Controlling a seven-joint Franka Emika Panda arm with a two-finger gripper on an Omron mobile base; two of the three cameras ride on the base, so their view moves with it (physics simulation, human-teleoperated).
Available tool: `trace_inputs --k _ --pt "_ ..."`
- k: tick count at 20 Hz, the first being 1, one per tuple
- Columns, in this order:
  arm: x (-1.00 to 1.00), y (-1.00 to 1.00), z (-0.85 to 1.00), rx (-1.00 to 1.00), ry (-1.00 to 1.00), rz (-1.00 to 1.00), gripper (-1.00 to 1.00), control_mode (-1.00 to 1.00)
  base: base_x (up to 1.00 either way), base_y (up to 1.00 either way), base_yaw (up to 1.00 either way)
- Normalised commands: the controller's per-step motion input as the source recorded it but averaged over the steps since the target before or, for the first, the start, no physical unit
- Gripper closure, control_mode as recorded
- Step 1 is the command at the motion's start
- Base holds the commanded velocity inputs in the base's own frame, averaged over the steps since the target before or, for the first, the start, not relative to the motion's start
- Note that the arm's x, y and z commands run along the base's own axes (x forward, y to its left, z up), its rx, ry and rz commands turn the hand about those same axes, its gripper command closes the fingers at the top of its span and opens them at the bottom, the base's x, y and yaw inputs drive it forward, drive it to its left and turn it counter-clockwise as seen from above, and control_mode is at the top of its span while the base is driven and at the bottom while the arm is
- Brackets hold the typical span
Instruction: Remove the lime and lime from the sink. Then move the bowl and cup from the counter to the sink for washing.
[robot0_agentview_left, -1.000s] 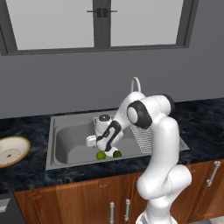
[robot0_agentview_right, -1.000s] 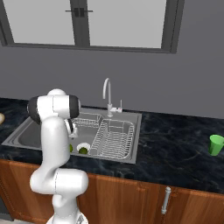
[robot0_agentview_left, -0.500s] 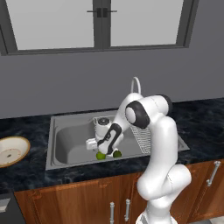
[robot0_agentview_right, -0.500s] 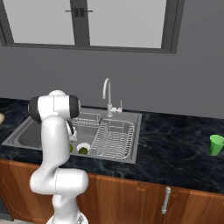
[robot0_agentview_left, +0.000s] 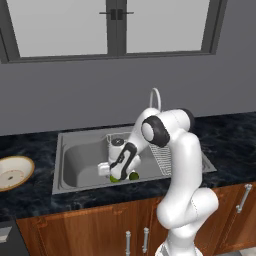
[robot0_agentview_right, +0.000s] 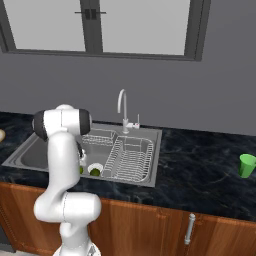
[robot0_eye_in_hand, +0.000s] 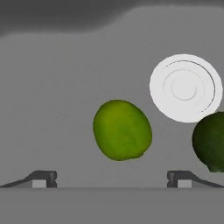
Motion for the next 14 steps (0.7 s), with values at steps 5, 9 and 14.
trace_inputs --k 5,9,14 --pt "0.06 -0.01 0.0 0.0 0.17 -0.02 -1.0 -1.0 0.0 0.0 0.0" --pt "0.11 -0.06 0.0 0.0 0.07 0.0 -1.0 -1.0 0.0 0.0 0.0" --pt "0.08 -0.06 0.0 0.0 0.02 0.0 -1.0 -1.0 0.0 0.0 0.0"
